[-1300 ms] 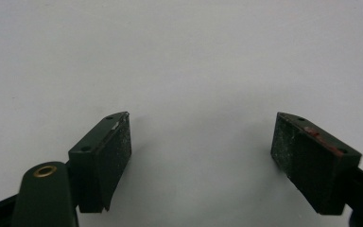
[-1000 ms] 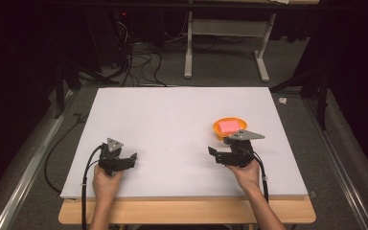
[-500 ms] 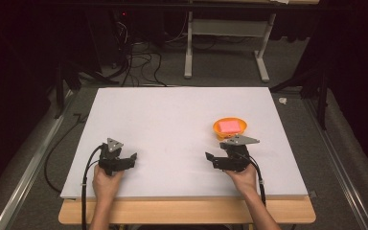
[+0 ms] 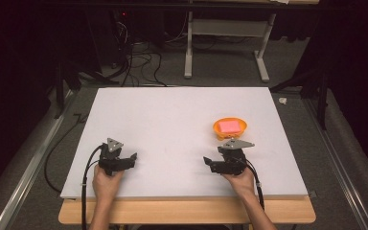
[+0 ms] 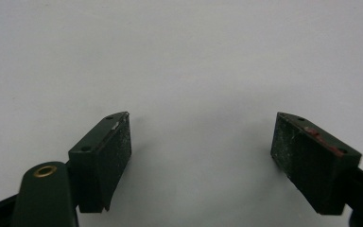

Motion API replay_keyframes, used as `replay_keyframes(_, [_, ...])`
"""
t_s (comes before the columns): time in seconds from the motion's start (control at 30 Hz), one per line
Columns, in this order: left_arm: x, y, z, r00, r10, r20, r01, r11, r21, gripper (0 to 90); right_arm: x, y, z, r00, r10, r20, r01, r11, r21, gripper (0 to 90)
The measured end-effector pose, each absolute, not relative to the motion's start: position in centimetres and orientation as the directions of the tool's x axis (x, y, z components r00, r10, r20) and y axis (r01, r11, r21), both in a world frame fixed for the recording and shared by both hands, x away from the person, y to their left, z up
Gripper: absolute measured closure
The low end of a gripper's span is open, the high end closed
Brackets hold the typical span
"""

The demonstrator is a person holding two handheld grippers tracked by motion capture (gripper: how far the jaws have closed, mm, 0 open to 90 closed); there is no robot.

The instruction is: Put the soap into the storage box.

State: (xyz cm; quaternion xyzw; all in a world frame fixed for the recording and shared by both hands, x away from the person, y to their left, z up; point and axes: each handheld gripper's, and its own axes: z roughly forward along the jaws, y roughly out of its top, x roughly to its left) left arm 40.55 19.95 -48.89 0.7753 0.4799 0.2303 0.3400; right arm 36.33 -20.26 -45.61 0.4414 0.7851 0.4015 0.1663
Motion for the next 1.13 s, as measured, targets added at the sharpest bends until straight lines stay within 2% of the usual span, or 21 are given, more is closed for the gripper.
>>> replay_keyframes(0.47, [40.6, 20.0, -48.9, 0.434, 0.901, 0.029, 0.588, -0.308, 0.748, 21.4, 36.7, -19.5, -47.4, -0.563, 0.825, 0.058, 0.57, 0.336, 0.75, 27.9])
replay_keyframes(0.63, [40.6, 20.0, -48.9, 0.433, 0.901, 0.029, 0.588, -0.307, 0.748, 21.5, 37.0, -19.2, -47.9, -0.566, 0.824, 0.009, 0.562, 0.377, 0.736, 27.6])
replay_keyframes(1.13, [40.5, 19.9, -48.9, 0.434, 0.901, 0.032, 0.587, -0.309, 0.748, 21.4, 37.2, -18.8, -48.4, -0.577, 0.816, -0.007, 0.568, 0.408, 0.715, 25.6])
